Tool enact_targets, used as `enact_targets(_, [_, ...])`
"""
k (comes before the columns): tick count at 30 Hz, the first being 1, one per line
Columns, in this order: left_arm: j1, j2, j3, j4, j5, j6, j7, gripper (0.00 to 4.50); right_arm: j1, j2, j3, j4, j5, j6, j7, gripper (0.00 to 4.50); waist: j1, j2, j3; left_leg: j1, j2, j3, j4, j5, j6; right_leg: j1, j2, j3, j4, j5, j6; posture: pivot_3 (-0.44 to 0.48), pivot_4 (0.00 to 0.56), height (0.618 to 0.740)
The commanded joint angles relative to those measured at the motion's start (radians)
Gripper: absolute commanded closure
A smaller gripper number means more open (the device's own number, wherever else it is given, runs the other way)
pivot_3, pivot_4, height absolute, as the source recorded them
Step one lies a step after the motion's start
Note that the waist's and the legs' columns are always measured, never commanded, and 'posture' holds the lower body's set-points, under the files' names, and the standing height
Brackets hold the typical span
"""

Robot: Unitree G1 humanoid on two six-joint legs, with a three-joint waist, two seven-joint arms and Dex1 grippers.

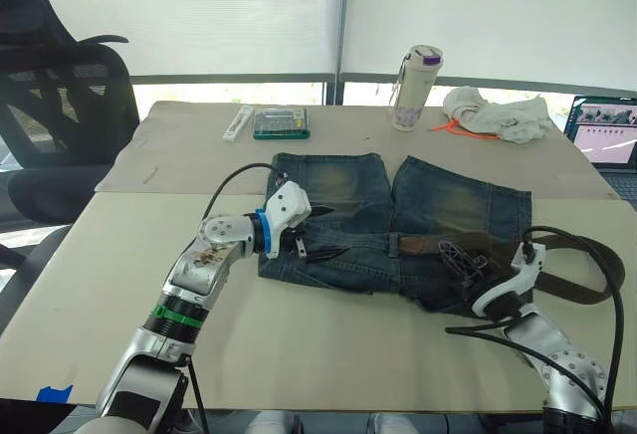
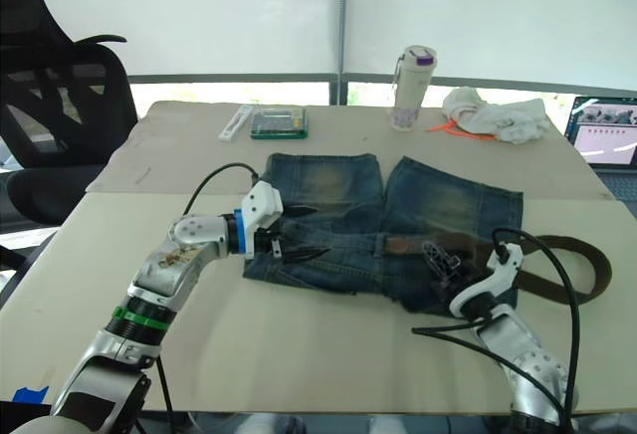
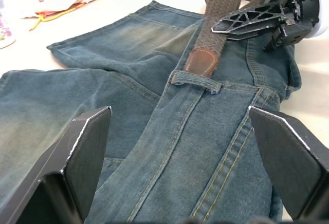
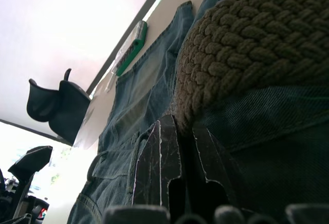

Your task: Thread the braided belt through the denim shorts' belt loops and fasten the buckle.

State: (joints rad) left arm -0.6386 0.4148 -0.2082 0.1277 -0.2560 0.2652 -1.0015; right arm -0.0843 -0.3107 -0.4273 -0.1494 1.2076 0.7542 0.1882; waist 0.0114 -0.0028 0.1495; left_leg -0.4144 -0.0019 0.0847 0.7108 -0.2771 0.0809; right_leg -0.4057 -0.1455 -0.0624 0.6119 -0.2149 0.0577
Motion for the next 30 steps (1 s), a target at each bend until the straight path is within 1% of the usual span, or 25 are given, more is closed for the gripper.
enact_targets(1, [0.002,-0.007,0.023,-0.028,-0.014,-0.001,0.004,0.01,-0.025,0.012,0.023,-0.034,0.030,0.029,-0.017,4.50,-0.002,0.000,0.000,0.000,0.000,0.000,0.000,0.000,0.000,0.000,0.000,0.000,0.000,0.000,0.000,0.000,0.150,0.737])
enact_targets(6, [0.015,-0.023,0.030,-0.046,-0.026,0.017,0.019,0.01,-0.088,0.060,0.078,-0.014,-0.006,0.031,-0.064,4.50,-0.004,0.000,0.000,0.000,0.000,0.000,0.000,0.000,0.000,0.000,0.000,0.000,0.000,0.000,0.000,0.000,0.150,0.737])
enact_targets(11, [0.020,-0.035,0.037,-0.059,-0.037,0.040,0.035,0.01,-0.133,0.093,0.139,0.016,-0.063,0.027,-0.060,4.50,-0.007,0.000,0.000,0.000,0.000,0.000,0.000,0.002,-0.004,-0.001,0.000,0.000,0.001,0.000,0.000,0.000,0.150,0.737])
enact_targets(16, [0.029,-0.069,0.067,-0.093,-0.083,0.116,0.075,0.01,-0.163,0.154,0.136,0.023,-0.027,0.020,-0.042,4.50,-0.013,0.000,0.000,0.000,0.000,0.000,0.000,0.003,-0.004,-0.001,0.001,0.000,0.001,0.000,0.000,0.000,0.150,0.737])
enact_targets(17, [0.030,-0.082,0.083,-0.099,-0.108,0.155,0.091,0.01,-0.164,0.168,0.124,0.022,-0.003,0.019,-0.037,4.50,-0.014,0.000,0.000,0.000,0.001,0.000,0.000,0.003,-0.004,-0.001,0.001,0.000,0.001,0.000,0.000,0.000,0.150,0.737])
enact_targets(19, [0.028,-0.125,0.139,-0.101,-0.201,0.273,0.135,0.01,-0.165,0.191,0.099,0.018,0.053,0.022,-0.020,4.50,-0.016,0.000,0.000,0.000,0.001,0.000,0.000,0.003,-0.005,-0.001,0.001,0.000,0.001,0.000,0.000,0.000,0.150,0.737])
enact_targets(22, [0.015,-0.219,0.251,-0.063,-0.353,0.437,0.226,0.01,-0.160,0.189,0.094,-0.005,0.088,0.027,0.040,4.50,-0.016,0.000,0.000,0.000,0.001,-0.001,0.000,0.003,-0.005,-0.001,0.001,0.000,0.001,0.000,0.000,0.000,0.150,0.737])
enact_targets(24, [0.009,-0.264,0.295,-0.036,-0.392,0.473,0.272,0.01,-0.165,0.186,0.091,-0.008,0.098,0.024,0.057,4.50,-0.017,0.000,0.000,0.000,0.001,-0.001,0.000,0.003,-0.005,0.000,0.001,0.000,0.001,0.000,0.000,0.000,0.150,0.737])
enact_targets(26, [0.006,-0.290,0.315,-0.023,-0.416,0.497,0.296,0.01,-0.172,0.183,0.087,-0.006,0.107,0.018,0.068,4.50,-0.018,0.000,0.000,0.000,0.000,-0.001,0.000,0.003,-0.005,0.000,0.001,0.000,0.001,0.000,0.000,0.000,0.150,0.737])
enact_targets(30, [0.012,-0.331,0.299,-0.029,-0.443,0.532,0.309,0.01,-0.179,0.183,0.090,-0.012,0.118,0.011,0.082,4.50,-0.018,0.000,0.000,0.000,0.000,-0.001,0.000,0.003,-0.005,0.000,0.001,0.000,0.001,0.000,0.000,0.000,0.150,0.737])
